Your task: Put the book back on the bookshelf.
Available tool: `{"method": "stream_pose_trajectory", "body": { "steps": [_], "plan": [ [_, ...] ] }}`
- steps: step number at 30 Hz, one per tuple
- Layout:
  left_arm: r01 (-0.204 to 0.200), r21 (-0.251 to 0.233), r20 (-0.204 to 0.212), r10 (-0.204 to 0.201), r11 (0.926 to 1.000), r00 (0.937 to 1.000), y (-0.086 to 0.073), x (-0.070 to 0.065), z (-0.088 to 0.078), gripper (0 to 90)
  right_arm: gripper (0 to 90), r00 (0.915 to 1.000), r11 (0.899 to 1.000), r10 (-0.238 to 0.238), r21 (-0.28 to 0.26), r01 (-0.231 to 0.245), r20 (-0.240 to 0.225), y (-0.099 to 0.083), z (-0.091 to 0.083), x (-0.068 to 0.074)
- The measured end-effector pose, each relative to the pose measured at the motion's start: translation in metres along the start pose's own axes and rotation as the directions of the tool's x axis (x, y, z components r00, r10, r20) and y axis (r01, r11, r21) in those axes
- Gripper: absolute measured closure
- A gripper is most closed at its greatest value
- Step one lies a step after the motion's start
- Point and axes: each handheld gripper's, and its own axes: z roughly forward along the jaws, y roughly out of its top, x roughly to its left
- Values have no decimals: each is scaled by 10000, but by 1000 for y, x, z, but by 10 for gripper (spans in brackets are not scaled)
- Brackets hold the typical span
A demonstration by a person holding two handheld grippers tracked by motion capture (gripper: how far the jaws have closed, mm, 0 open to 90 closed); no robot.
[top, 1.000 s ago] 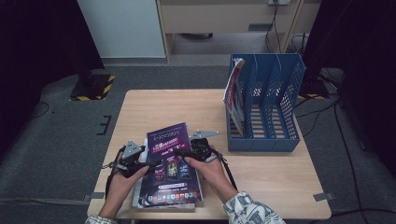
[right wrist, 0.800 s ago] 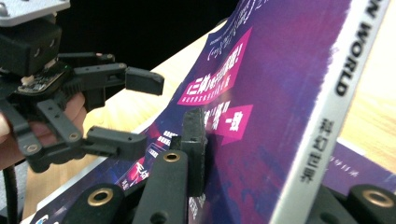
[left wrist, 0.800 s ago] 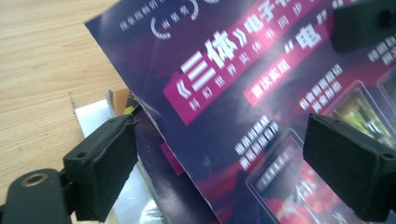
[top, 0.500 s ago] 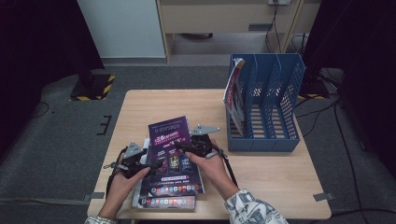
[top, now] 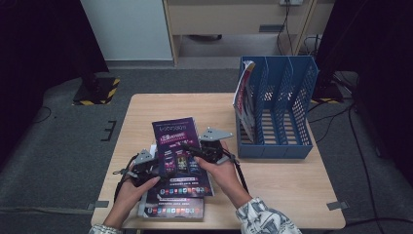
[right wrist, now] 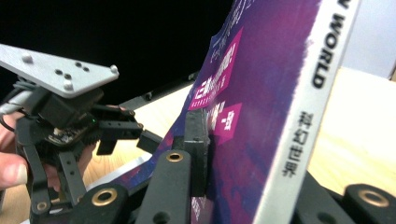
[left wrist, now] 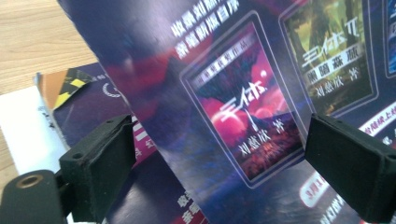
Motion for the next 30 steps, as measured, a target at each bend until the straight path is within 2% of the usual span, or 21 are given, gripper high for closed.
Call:
{"method": "stream_pose_trajectory", "body": {
  "steps": [13,18,22,24,25,30],
  "plan": [
    [98,112,557,-104,9999,9984,-1,0,4,101,792,9998,9992,-126,-369,121,-123,6,-3,-2],
    [289,211,1045,-310,9994,9940,-2,1,8,116,793,9997,9979,-199,-625,189,-158,9,-5,-1],
    [156,182,1319,-178,9997,9911,0,-1,10,154,794,9996,9974,-215,-699,201,-199,9,-7,-2],
    [243,236,1360,-273,9994,9903,0,0,12,150,795,9995,9975,-217,-684,201,-223,9,-7,-2],
    [456,233,1463,-485,9987,9881,1,3,11,178,795,9995,9973,-241,-700,225,-221,8,-6,-2],
    [734,115,1563,-743,9972,9849,1,8,5,282,796,9991,9969,-266,-755,241,-326,9,-6,-3]
  ]
}}
